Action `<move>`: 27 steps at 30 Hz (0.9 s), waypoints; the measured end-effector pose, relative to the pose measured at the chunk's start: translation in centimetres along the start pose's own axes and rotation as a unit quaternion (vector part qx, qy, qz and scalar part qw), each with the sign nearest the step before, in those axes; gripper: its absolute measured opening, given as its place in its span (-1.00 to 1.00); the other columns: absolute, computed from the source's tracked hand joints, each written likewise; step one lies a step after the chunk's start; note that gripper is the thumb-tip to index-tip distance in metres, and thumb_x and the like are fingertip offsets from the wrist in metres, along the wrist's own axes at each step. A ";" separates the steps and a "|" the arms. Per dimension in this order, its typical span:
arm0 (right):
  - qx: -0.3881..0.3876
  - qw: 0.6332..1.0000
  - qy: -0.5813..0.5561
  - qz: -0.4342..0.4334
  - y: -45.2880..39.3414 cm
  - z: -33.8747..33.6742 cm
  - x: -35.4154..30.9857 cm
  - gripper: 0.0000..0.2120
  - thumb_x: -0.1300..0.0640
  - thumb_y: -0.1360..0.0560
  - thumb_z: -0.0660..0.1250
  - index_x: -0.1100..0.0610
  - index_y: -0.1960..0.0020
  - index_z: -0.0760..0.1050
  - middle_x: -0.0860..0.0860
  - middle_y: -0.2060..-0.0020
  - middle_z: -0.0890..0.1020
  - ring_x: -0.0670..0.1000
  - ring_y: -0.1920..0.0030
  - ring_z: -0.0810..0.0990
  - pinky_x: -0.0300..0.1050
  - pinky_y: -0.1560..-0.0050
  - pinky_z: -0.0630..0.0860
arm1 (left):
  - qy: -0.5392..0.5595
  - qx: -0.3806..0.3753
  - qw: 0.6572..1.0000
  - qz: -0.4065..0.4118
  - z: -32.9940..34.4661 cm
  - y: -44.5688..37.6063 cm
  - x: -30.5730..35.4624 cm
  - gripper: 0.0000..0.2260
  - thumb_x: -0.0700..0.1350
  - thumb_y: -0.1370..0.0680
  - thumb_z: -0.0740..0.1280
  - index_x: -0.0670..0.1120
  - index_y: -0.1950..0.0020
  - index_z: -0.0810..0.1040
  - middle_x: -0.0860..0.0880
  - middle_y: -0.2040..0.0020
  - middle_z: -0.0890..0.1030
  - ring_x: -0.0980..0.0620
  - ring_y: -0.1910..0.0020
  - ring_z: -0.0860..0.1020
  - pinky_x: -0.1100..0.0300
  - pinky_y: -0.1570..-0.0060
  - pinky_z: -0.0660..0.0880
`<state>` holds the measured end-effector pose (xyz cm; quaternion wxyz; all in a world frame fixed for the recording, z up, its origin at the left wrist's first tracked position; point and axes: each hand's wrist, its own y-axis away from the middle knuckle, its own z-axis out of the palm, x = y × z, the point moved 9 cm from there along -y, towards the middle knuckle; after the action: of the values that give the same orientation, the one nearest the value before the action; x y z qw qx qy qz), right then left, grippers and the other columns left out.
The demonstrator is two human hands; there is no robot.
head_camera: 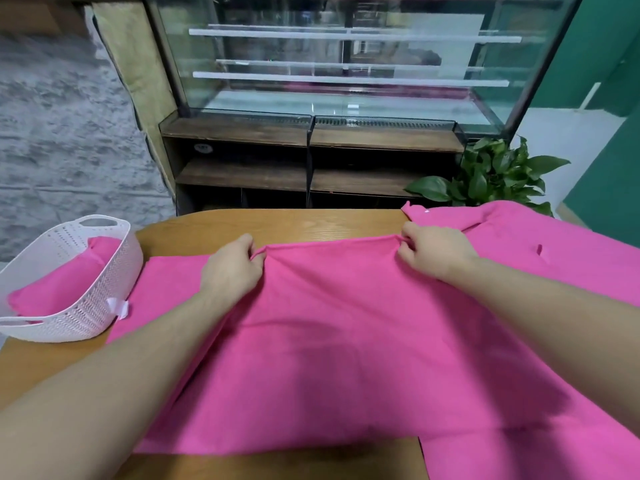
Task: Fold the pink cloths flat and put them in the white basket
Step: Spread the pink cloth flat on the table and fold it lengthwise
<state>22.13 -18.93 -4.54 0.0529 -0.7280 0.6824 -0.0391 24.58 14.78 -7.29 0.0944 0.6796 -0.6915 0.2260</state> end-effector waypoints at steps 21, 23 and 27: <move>-0.030 0.996 -0.024 -0.076 -7.3 6.9 -6.5 -0.86 0.04 -0.62 0.11 0.06 -0.06 0.40 0.05 0.08 0.65 0.20 0.09 0.61 -0.02 0.20 0.46 | -0.124 -0.114 0.986 0.003 3.0 -2.5 -4.7 -0.87 -0.05 -0.60 0.18 0.03 -0.02 0.52 -0.09 -0.03 0.66 -0.18 -0.05 0.60 0.05 0.07 0.50; -0.019 0.999 0.002 -0.043 -7.8 6.8 -6.6 -0.84 0.06 -0.62 0.08 0.10 -0.07 0.39 0.07 0.11 0.64 0.21 0.11 0.60 -0.03 0.25 0.40 | -0.137 -0.107 0.985 -0.016 2.9 -3.0 -4.6 -0.88 -0.02 -0.62 0.17 0.04 -0.02 0.50 -0.06 -0.03 0.65 -0.17 -0.04 0.60 0.09 0.14 0.42; -0.043 0.999 0.031 -0.005 -8.3 8.9 -6.5 -0.82 0.07 -0.63 0.06 0.10 -0.13 0.38 0.07 0.02 0.64 0.20 0.05 0.62 -0.05 0.24 0.37 | -0.165 -0.100 0.981 -0.034 2.8 -3.4 -4.8 -0.80 0.01 -0.59 0.19 0.10 -0.16 0.52 -0.01 -0.10 0.65 -0.13 -0.10 0.59 0.10 0.10 0.41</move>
<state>31.05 -11.74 -12.14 0.0006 -0.7315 0.6811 -0.0328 28.71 17.98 -11.19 0.0543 0.7176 -0.6934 0.0371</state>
